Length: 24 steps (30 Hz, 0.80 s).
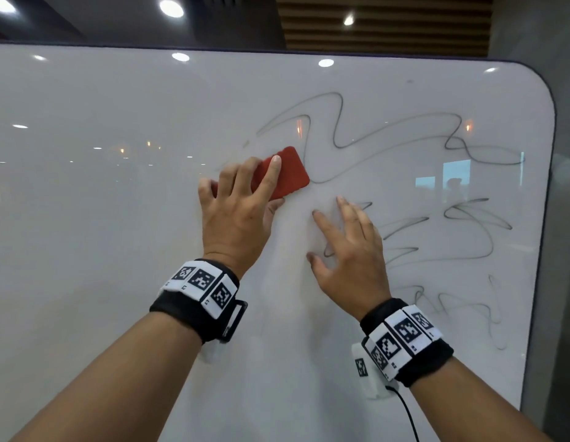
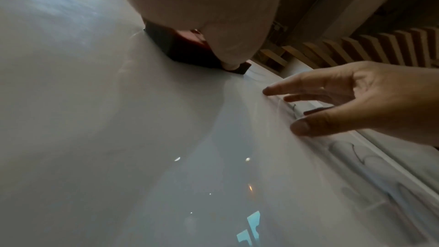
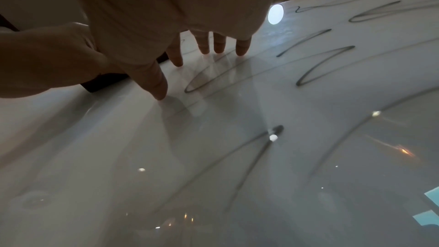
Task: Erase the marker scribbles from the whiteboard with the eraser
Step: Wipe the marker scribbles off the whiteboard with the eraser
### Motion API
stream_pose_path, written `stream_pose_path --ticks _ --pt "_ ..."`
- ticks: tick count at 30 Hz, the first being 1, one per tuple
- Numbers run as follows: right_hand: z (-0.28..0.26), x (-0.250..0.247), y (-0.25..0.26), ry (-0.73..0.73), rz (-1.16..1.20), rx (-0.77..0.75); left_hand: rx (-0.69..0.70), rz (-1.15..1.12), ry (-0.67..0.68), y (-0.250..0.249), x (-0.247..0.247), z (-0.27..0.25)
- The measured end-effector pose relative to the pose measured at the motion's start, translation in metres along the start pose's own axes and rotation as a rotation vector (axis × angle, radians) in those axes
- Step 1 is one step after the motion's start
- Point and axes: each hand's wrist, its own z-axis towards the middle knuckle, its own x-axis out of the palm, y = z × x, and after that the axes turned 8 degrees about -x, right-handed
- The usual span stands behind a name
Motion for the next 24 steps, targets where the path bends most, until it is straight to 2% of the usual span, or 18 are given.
stream_pose_path --ticks 2,5,6,9,10,13,14,15,16,19,21,22,24 --pt "0.001 0.000 0.001 0.006 0.003 0.008 0.042 0.026 0.016 0.001 -0.001 0.000" --pt "0.001 -0.001 0.001 0.020 0.001 0.018 0.182 0.067 0.061 0.012 -0.007 0.007" --pt "0.001 -0.001 0.001 0.021 0.003 0.024 0.178 0.070 0.065 0.016 -0.008 0.012" --pt "0.002 -0.002 0.003 0.023 0.013 0.037 -0.043 0.009 0.036 0.014 -0.012 0.020" --pt "0.002 -0.002 0.003 0.026 0.012 0.040 -0.044 0.003 0.049 0.009 -0.013 0.019" --pt "0.004 -0.004 0.003 0.037 -0.004 0.042 0.262 0.047 0.133 0.003 -0.013 0.008" --pt "0.005 -0.005 0.003 0.039 -0.005 0.044 0.322 0.052 0.140 0.005 -0.013 0.007" --pt "0.005 -0.005 0.003 0.039 -0.006 0.045 0.323 0.050 0.133 0.008 -0.014 0.010" --pt "0.005 -0.006 0.003 0.038 -0.006 0.043 0.283 0.044 0.116 0.010 -0.013 0.012" --pt "0.006 -0.007 0.003 0.037 0.000 0.040 0.042 -0.002 0.069 0.009 -0.012 0.020" --pt "0.007 -0.007 0.002 0.039 -0.004 0.039 0.006 -0.015 0.058 0.005 -0.012 0.021" --pt "0.007 -0.007 0.002 0.039 -0.006 0.037 0.076 -0.006 0.069 0.003 -0.011 0.018" --pt "0.007 -0.007 0.001 0.036 -0.008 0.033 0.305 0.026 0.096 0.002 -0.009 0.011"
